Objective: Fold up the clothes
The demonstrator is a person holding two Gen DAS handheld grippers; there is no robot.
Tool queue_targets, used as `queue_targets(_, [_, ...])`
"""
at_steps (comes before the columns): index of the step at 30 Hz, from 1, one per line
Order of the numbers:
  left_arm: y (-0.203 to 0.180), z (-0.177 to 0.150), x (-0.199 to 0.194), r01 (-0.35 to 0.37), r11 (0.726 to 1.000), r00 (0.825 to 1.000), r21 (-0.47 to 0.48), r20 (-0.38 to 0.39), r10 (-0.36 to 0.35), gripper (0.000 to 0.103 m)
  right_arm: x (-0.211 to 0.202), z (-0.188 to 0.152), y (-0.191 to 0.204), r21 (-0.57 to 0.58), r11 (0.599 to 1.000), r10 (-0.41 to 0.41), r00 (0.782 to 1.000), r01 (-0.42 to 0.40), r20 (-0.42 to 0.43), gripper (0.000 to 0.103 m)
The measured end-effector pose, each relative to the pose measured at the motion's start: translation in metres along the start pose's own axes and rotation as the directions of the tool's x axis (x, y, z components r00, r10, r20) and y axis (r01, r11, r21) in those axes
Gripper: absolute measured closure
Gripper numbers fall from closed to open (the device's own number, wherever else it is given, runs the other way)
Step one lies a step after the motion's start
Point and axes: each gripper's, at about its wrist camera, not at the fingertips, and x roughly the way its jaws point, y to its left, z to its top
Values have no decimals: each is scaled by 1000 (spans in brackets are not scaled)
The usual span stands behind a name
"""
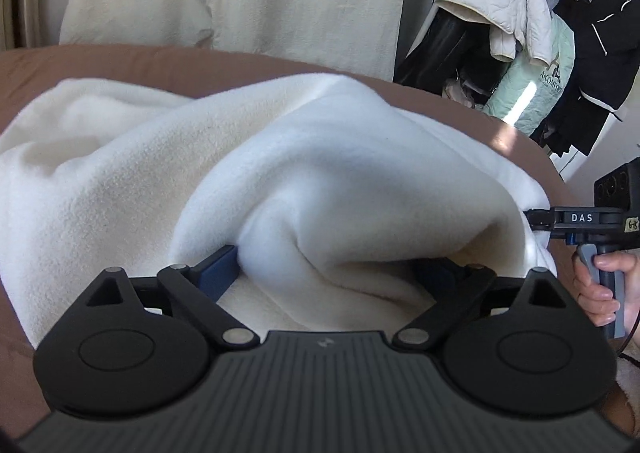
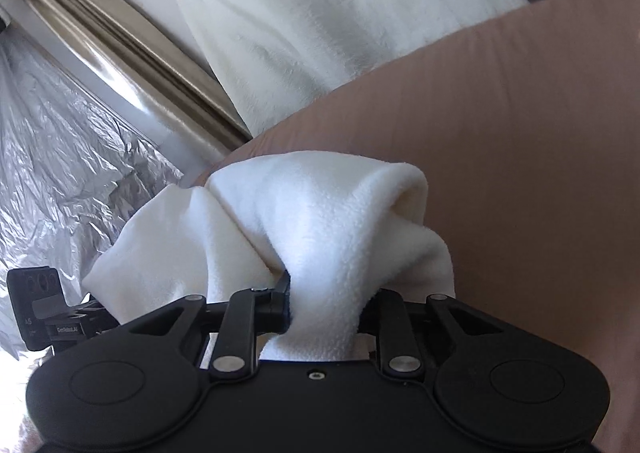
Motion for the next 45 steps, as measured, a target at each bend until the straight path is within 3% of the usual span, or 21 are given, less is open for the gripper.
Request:
queue_targets(7, [4, -1, 5, -3, 1000, 1000, -30, 25, 3, 8, -5, -2, 10, -139, 986, -82, 996, 88, 47, 79])
queue_targets(12, [-10, -10, -5, -43, 999, 996, -6, 83, 44, 27, -18, -2, 26, -225, 964, -126, 988, 144, 91, 79])
queue_targets(17, [-32, -15, -26, -113, 993, 982, 24, 157, 108, 67, -37, -1, 39, -256, 950, -146, 978, 181, 150, 81])
queue_targets(20, [-50, -15, -44, -206, 976, 957, 74, 224, 185, 74, -52, 4, 54, -263, 934, -189, 960, 240, 205, 84])
queue_targets(23, [-44, -17, -68, -211, 977, 935, -13, 288, 206, 76, -66, 11, 64, -221, 932, -229, 938, 289, 260, 85])
queue_targets(26, [-42, -24, -85, -167, 986, 926, -5, 342, 158, 76, -85, 15, 74, -194, 925, -253, 911, 327, 327, 85])
queue_targets(30, [-52, -28, -106, -80, 996, 924, 26, 376, 65, 79, -125, 32, 93, -161, 946, -198, 897, 280, 396, 85])
queue_targets(37, [-98, -1, -163, 8, 993, 885, 120, 461, -63, 83, -211, 87, 138, -205, 941, -141, 863, 269, 485, 84])
queue_targets(40, [-94, 22, -180, 45, 996, 863, 80, 499, -79, 83, -219, 122, 160, -280, 909, -137, 855, 309, 500, 83])
queue_targets(41, [-86, 31, -176, 49, 997, 872, 54, 484, -69, 83, -213, 135, 166, -318, 891, -138, 861, 324, 490, 81])
queue_targets(42, [-77, 39, -171, 53, 998, 881, 27, 469, -60, 82, -201, 148, 169, -369, 875, -122, 882, 312, 455, 73])
queue_targets(43, [-69, 46, -163, 39, 999, 894, 6, 446, -38, 82, -183, 162, 168, -433, 861, -87, 917, 266, 389, 65])
queue_targets(44, [-61, 49, -147, -13, 1000, 914, -4, 404, 13, 81, -165, 175, 166, -476, 852, -57, 943, 217, 328, 52])
queue_targets(45, [-53, 50, -130, -71, 997, 929, -10, 362, 70, 78, -146, 185, 158, -456, 871, -48, 955, 184, 294, 51])
